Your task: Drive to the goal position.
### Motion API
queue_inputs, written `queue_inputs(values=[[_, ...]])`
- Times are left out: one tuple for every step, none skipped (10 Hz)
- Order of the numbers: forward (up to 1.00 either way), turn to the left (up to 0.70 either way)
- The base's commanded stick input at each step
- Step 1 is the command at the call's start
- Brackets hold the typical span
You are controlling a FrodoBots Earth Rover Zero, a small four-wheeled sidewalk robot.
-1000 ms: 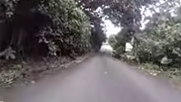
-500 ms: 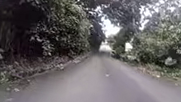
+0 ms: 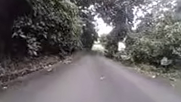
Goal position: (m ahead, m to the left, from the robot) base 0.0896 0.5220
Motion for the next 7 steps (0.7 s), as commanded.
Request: queue_inputs(values=[[0.7, -0.35], [0.7, -0.35], [0.7, -0.35], [0.7, -0.25], [0.7, -0.11], [0.7, 0.01], [0.7, 0.03]])
